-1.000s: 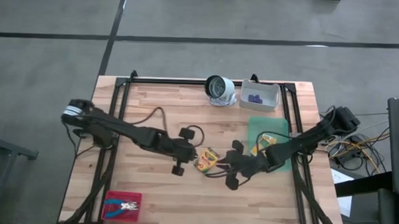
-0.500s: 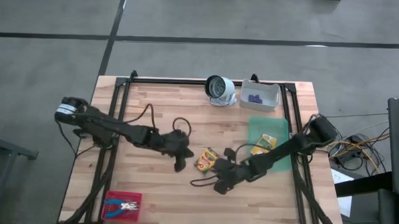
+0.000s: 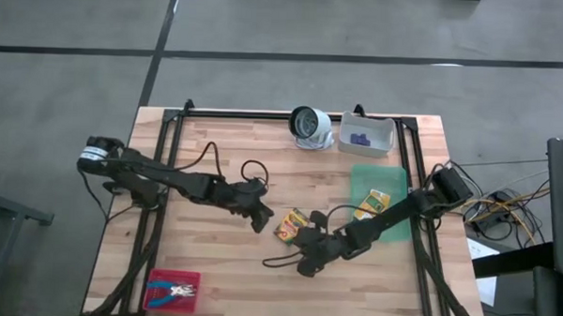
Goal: Pick & Place School Supplies
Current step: Put the crayon box into the green bin
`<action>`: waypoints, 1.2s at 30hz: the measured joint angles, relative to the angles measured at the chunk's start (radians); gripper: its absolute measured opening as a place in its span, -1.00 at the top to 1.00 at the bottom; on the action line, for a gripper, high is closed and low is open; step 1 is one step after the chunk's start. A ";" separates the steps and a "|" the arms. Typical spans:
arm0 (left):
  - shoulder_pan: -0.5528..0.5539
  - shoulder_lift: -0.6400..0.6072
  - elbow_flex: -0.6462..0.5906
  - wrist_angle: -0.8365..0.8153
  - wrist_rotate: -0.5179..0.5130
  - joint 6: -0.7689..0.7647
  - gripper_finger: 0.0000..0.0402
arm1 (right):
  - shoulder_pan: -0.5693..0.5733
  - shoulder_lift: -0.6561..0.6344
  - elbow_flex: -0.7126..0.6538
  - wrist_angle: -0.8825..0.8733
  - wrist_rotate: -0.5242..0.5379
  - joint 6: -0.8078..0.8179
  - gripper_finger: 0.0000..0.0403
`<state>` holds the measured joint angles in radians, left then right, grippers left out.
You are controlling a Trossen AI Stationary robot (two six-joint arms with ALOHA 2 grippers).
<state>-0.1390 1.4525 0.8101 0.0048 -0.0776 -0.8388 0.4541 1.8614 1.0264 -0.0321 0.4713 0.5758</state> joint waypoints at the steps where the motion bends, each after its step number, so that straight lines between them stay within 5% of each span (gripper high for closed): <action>1: 0.002 0.000 0.000 -0.001 0.001 -0.002 0.82 | 0.000 0.000 -0.002 -0.008 0.000 0.000 0.72; 9: 0.039 0.002 -0.029 -0.016 -0.011 0.028 0.82 | 0.002 0.000 -0.048 -0.018 0.013 -0.125 0.72; 15: 0.061 0.003 -0.057 -0.019 -0.012 0.005 0.82 | -0.001 0.000 -0.054 -0.006 0.181 -0.118 0.72; 23: 0.084 0.003 -0.064 -0.023 -0.012 -0.056 0.82 | -0.002 0.000 -0.054 0.019 0.074 -0.089 0.72; 36: 0.116 0.089 -0.065 -0.016 0.041 -0.033 0.82 | -0.013 0.036 -0.054 0.076 0.082 0.013 0.72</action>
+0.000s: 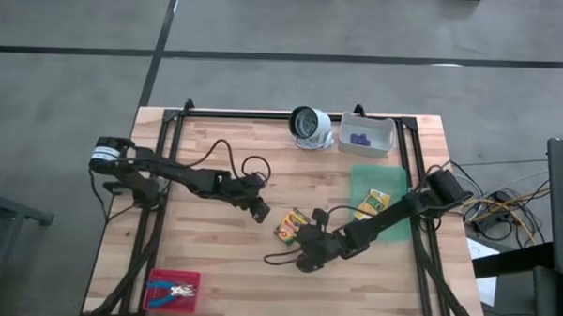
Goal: Pick & Place School Supplies
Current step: Put the crayon box into the green bin
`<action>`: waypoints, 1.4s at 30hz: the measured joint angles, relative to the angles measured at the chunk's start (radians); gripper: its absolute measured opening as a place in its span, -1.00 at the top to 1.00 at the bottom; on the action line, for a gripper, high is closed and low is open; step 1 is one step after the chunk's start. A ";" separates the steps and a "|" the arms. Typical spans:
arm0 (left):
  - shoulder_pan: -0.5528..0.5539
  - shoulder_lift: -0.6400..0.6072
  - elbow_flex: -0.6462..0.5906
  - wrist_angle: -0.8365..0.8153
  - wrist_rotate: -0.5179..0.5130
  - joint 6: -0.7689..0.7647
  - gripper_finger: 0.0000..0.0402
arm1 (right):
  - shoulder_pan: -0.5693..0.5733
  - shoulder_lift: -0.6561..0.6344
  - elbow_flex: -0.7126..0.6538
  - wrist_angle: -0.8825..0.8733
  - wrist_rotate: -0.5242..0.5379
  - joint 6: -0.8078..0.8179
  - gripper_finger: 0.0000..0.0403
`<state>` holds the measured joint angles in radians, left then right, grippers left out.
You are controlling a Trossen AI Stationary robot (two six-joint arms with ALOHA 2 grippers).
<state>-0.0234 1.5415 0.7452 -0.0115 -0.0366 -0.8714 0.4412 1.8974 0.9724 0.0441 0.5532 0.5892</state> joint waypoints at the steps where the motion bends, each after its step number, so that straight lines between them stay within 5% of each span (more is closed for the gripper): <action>1: 0.001 0.006 0.000 0.004 0.002 0.008 0.82 | 0.000 0.014 0.000 0.001 0.000 0.004 0.72; 9: 0.005 0.035 0.000 0.022 0.016 0.015 0.82 | -0.005 0.110 0.032 0.014 0.038 0.006 0.72; 42: 0.004 0.033 0.000 0.102 0.114 0.003 0.82 | -0.005 0.046 0.036 -0.121 -0.062 0.021 0.72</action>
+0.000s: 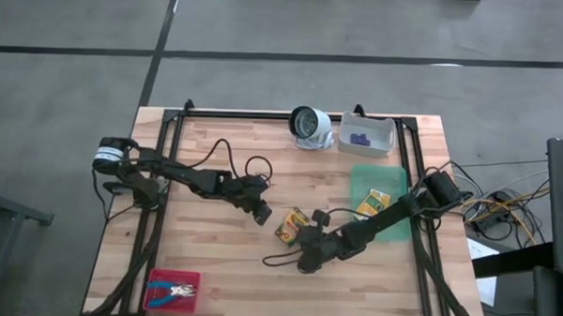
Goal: Pick & Place School Supplies
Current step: Put the crayon box into the green bin
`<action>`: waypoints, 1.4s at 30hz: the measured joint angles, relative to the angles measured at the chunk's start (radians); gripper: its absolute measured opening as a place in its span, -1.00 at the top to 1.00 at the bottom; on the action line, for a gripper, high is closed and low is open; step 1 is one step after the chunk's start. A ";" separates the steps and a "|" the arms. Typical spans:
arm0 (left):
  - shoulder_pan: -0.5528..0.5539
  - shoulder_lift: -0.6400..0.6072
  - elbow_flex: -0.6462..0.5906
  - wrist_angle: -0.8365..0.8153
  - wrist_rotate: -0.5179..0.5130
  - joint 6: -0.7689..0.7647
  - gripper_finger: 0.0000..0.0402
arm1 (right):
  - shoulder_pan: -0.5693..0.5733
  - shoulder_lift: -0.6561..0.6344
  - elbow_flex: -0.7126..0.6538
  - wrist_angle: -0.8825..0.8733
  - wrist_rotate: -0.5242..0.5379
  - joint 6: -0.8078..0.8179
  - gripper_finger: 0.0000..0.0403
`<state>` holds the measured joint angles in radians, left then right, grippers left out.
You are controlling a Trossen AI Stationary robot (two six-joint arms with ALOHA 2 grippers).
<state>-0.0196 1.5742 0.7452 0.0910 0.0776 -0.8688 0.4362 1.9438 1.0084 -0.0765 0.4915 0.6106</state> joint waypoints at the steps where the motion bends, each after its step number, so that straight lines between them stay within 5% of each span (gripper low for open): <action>1: 0.000 0.000 0.000 0.000 0.000 0.000 0.82 | 0.000 0.000 0.000 0.000 0.000 0.000 0.72; 42: -0.002 -0.003 0.000 0.013 0.038 0.021 0.82 | -0.001 0.002 -0.001 0.057 0.004 0.000 0.72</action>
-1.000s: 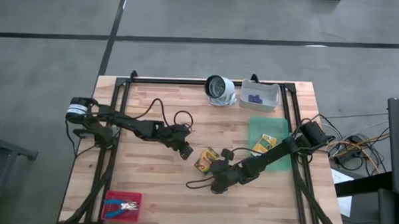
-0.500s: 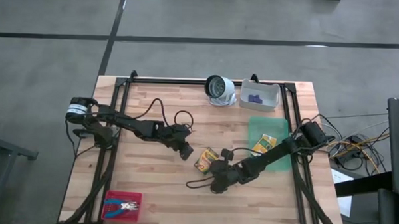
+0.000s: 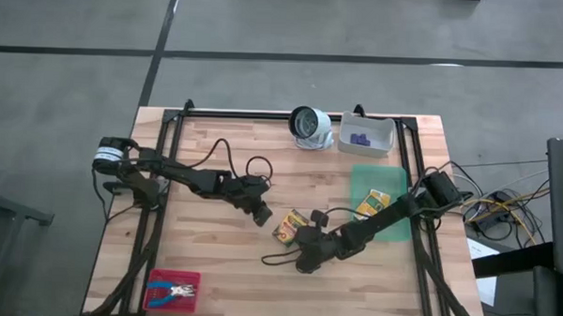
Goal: Pick & Place School Supplies
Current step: Put the crayon box into the green bin
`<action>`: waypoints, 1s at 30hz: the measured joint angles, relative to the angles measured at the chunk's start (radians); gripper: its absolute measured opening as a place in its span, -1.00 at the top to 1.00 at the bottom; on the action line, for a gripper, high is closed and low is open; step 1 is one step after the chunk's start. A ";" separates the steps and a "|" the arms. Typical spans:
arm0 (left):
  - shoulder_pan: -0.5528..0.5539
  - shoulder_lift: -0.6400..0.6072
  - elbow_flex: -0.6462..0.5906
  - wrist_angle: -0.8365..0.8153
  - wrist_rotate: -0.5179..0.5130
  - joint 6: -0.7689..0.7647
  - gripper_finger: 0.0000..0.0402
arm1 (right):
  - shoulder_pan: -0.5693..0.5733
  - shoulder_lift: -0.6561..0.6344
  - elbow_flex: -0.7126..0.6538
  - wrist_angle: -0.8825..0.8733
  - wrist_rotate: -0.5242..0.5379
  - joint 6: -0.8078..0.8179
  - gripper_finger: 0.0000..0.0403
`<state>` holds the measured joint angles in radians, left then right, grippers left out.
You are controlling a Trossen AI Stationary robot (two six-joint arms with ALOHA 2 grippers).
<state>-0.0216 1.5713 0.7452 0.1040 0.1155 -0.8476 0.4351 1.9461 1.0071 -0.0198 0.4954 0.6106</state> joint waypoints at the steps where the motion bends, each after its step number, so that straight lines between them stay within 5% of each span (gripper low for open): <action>1: 0.000 0.000 0.000 0.000 0.005 -0.021 0.82 | 0.000 0.000 0.000 0.001 -0.001 0.000 0.72; 30: -0.001 -0.001 0.000 -0.008 0.052 -0.021 0.80 | 0.000 0.000 0.000 0.007 0.001 0.000 0.72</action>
<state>-0.0227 1.5703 0.7452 0.0956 0.1673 -0.8688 0.4355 1.9460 1.0073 -0.0124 0.4961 0.6106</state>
